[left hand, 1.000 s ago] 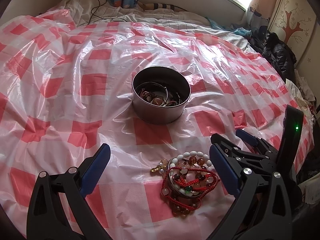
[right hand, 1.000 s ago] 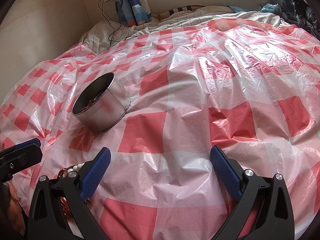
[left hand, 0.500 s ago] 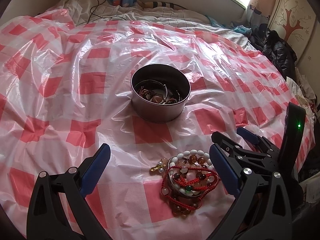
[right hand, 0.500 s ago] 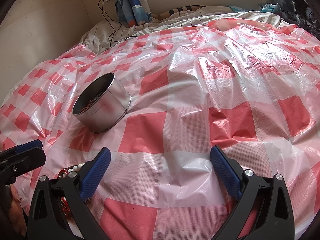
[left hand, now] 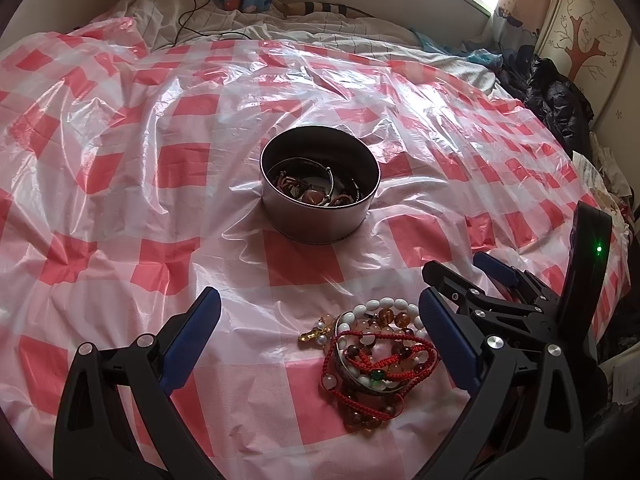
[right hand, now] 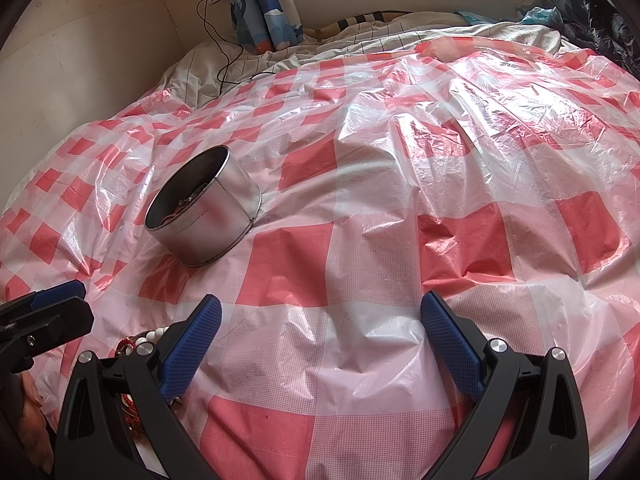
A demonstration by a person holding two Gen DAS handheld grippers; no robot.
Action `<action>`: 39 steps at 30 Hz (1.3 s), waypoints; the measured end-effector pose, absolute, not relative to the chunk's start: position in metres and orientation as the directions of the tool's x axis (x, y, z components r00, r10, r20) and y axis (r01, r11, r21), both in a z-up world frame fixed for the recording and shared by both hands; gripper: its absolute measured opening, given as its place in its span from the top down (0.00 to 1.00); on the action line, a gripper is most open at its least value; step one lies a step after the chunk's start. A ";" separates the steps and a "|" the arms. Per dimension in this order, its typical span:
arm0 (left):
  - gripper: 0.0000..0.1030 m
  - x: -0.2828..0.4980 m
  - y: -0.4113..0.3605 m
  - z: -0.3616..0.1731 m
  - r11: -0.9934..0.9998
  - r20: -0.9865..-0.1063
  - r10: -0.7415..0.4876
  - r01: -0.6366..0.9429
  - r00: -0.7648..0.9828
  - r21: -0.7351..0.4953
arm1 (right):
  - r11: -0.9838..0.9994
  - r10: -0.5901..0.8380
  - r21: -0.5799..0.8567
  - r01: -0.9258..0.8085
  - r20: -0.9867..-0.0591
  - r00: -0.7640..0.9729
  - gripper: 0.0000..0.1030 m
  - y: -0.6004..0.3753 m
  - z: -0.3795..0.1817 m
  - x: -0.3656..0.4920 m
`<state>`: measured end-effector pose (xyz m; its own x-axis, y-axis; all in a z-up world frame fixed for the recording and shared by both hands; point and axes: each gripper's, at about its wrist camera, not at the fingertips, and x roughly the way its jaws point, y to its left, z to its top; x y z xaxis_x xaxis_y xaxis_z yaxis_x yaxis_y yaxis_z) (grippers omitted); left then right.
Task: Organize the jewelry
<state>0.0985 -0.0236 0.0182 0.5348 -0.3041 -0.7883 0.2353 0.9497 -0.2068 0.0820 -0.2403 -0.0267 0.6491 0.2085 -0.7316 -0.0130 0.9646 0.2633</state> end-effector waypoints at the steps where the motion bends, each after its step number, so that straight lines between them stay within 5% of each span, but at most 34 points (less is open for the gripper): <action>1: 0.08 0.099 -0.024 0.018 0.950 -0.788 -0.304 0.235 0.535 -0.207 | 0.965 0.208 0.263 -0.013 -0.732 0.649 0.07 -0.240 -0.027 0.082; 29: 0.07 0.097 -0.024 0.015 0.949 -0.796 -0.302 0.246 0.525 -0.197 | 0.965 0.207 0.262 -0.011 -0.734 0.647 0.07 -0.241 -0.027 0.083; 39: 0.08 0.103 0.033 0.022 0.890 -0.741 -0.456 0.241 0.493 -0.388 | 0.929 0.318 0.370 -0.022 -0.767 0.557 0.07 -0.250 -0.010 0.071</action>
<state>0.1034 0.0329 0.0224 0.4925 -0.4564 -0.7410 0.2415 0.8897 -0.3875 0.0715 -0.2505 -0.0100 0.5570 0.3184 -0.7671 -0.0218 0.9289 0.3697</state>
